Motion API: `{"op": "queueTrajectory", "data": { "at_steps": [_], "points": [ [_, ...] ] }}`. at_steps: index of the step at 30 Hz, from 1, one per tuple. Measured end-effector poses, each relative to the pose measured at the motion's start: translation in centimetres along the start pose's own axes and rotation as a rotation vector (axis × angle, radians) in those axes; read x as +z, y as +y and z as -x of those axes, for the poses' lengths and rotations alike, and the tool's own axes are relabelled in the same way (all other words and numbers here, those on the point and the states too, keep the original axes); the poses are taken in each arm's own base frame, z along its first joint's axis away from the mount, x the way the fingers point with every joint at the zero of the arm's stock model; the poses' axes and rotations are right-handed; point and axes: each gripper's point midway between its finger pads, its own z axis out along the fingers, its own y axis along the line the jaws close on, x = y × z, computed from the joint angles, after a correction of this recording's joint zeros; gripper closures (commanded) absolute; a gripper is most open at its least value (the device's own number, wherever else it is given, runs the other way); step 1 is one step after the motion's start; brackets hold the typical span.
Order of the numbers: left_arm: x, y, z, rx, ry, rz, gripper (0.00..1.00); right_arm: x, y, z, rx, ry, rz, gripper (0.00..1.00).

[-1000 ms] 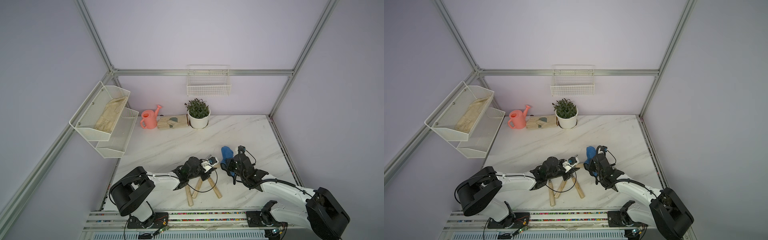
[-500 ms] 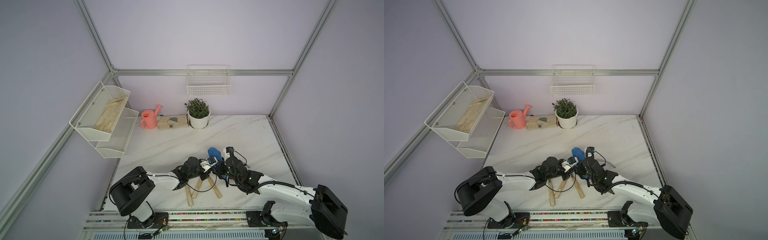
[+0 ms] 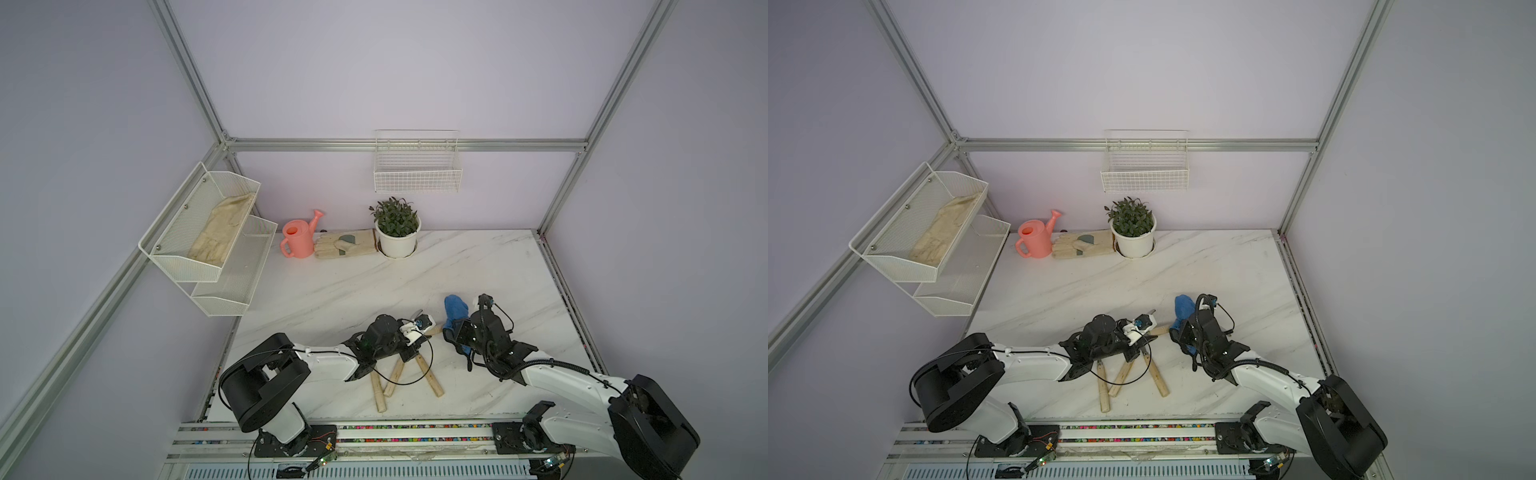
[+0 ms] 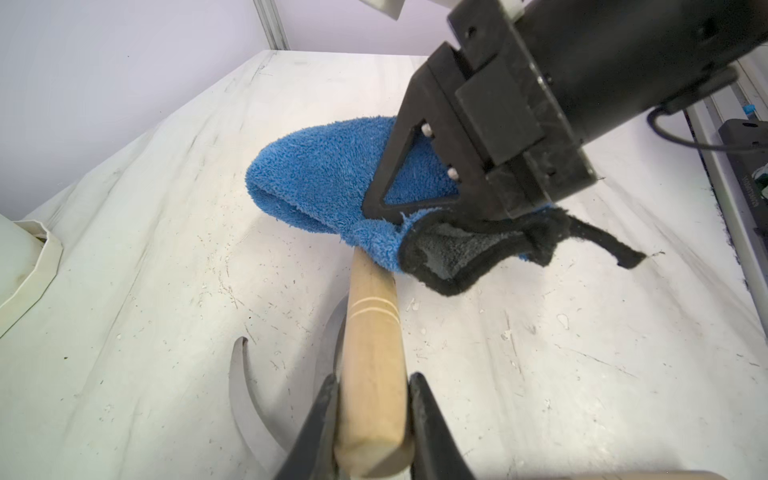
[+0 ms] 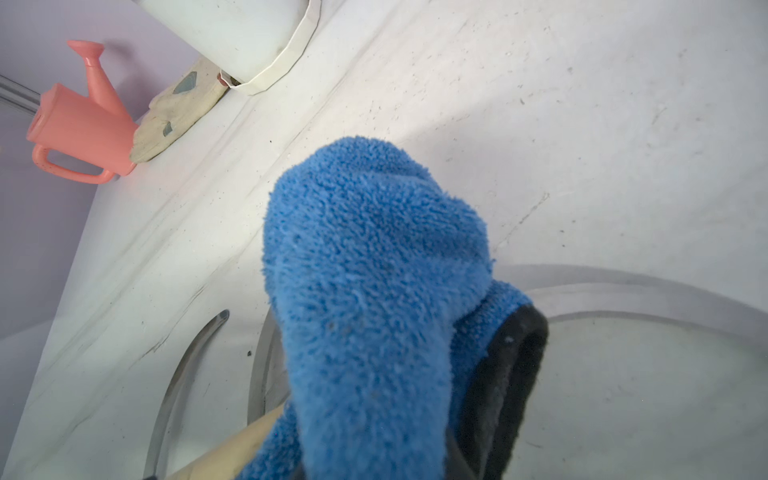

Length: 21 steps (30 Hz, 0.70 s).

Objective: Wipe small sickles with rags
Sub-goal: Wipe the small sickle.

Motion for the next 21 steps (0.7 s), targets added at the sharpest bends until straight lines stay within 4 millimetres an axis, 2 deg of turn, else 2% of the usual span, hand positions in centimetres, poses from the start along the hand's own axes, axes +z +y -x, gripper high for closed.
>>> {"op": "queueTrajectory", "data": {
  "at_steps": [3,7,12,18,21],
  "points": [
    [-0.7,0.2,0.8,0.036,-0.036,0.020,1.00,-0.8,0.9,0.5,-0.013,0.006,0.026,1.00],
    [-2.5,1.2,2.2,0.121,-0.124,0.106,1.00,-2.4,3.3,2.2,-0.024,-0.005,0.101,1.00],
    [-4.4,2.0,1.6,0.229,-0.190,0.214,1.00,-4.4,6.0,4.6,-0.021,-0.046,0.187,1.00],
    [-4.5,2.4,1.4,0.340,-0.238,0.278,1.00,-5.4,8.1,6.3,-0.027,-0.066,0.244,1.00],
    [-4.6,2.5,1.4,0.382,-0.258,0.306,1.00,-4.8,8.3,6.1,-0.031,-0.051,0.246,1.00]
  ]
}}
